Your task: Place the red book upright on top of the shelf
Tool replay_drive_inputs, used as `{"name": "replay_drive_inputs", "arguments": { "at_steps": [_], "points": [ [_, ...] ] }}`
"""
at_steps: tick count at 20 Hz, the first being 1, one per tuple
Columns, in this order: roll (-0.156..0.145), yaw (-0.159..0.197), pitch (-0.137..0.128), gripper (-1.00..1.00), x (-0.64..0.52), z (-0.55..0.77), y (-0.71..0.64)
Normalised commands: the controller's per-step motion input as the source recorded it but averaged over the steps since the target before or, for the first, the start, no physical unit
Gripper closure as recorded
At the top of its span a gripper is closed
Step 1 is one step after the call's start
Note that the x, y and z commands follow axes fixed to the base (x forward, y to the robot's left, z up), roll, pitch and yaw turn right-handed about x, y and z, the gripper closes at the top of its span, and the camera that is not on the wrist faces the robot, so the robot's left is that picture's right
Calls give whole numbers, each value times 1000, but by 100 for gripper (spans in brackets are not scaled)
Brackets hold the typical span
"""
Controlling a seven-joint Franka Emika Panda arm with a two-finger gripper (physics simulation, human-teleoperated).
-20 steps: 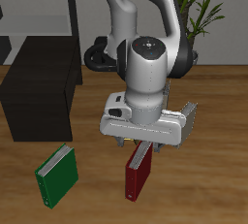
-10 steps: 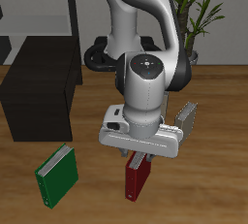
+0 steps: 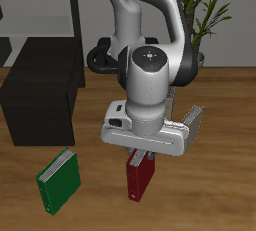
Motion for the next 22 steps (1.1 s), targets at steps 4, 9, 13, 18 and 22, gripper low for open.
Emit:
{"name": "replay_drive_inputs", "arguments": {
  "at_steps": [4,9,13,18,22],
  "points": [
    [16,17,-37,100,-278,500,-105],
    [43,54,42,100,-327,366,-70],
    [27,66,16,100,-545,619,-157],
    [41,64,-61,100,-576,649,-64],
    [26,60,9,100,-463,375,-63]
  ]
}}
